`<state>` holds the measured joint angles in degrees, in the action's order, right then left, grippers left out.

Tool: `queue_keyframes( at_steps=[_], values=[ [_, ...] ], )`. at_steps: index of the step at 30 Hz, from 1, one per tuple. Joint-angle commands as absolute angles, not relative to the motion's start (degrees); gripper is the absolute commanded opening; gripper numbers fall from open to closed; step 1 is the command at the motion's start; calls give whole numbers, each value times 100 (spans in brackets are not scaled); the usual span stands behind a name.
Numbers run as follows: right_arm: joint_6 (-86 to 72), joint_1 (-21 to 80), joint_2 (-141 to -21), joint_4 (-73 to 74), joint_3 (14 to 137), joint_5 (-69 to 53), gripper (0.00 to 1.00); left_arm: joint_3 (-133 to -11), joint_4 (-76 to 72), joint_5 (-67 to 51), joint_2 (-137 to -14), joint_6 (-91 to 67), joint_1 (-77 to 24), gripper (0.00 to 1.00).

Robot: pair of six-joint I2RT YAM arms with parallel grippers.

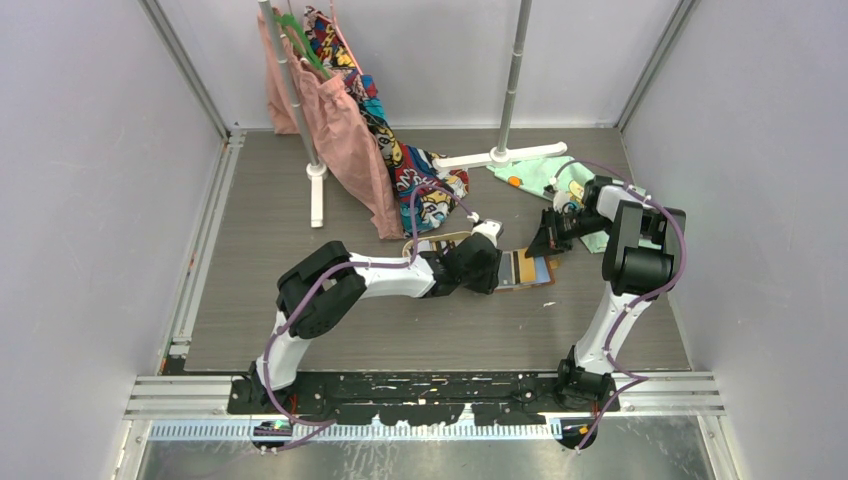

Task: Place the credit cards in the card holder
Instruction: Insert the credit card into the card holder.

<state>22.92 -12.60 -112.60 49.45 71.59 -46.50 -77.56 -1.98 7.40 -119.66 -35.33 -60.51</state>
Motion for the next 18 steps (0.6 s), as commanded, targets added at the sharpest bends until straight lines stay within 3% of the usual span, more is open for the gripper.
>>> queue_keyframes(
  at_steps=[1,18],
  values=[
    [2329,-1256,-11057,4637,7048,-4645,1,-7910,-180,764,-11865,-3470,-5980,36],
    [2720,-1256,-11166,4924,7049,-4983,1,-8057,-78,673,-11954,-3459,-5955,34]
  ],
)
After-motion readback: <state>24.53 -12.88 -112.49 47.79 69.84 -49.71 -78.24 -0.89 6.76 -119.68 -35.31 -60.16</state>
